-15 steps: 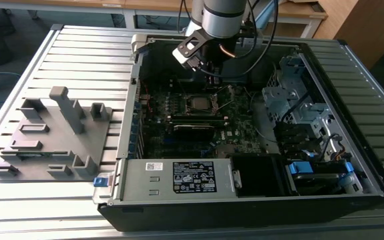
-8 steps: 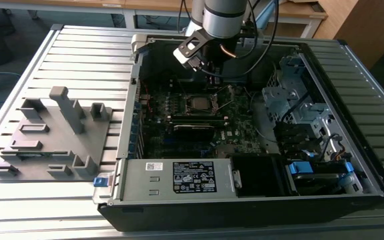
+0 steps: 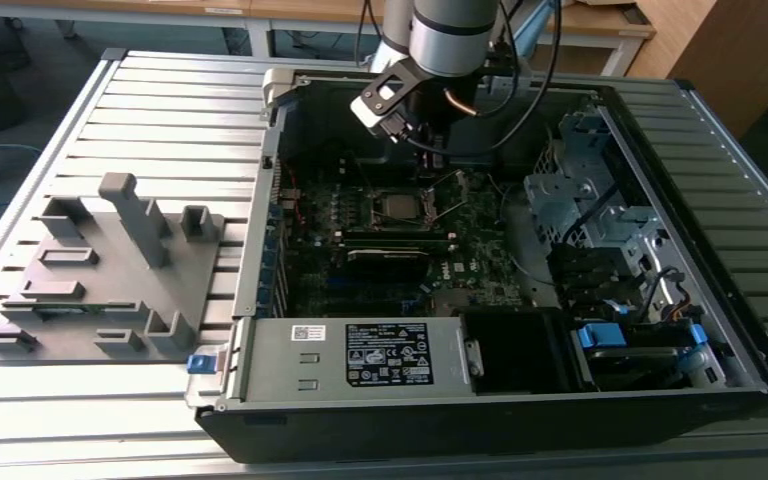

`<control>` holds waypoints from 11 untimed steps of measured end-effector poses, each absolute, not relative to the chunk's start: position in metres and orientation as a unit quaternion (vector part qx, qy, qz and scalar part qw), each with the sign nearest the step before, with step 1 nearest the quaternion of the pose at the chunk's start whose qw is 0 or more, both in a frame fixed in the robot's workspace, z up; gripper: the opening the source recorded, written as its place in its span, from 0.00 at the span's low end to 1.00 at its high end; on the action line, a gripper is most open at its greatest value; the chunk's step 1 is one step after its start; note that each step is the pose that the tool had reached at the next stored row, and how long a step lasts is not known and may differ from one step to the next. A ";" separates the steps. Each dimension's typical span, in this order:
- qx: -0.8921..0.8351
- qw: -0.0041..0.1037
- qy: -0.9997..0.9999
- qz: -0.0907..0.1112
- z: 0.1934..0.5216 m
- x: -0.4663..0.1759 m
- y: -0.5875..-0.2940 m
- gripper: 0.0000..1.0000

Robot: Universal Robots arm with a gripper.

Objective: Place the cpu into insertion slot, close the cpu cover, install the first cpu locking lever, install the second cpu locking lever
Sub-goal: 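Close the cpu cover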

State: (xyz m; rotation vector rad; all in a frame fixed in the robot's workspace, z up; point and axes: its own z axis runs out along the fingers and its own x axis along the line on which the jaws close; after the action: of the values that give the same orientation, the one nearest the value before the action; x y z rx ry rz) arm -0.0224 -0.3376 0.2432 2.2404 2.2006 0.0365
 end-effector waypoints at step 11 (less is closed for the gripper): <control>0.713 0.000 0.701 0.012 0.243 -0.015 -0.337 0.10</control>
State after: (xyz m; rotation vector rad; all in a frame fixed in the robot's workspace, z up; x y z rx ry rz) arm -0.0146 -0.3368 0.2428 2.2405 2.2005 0.0366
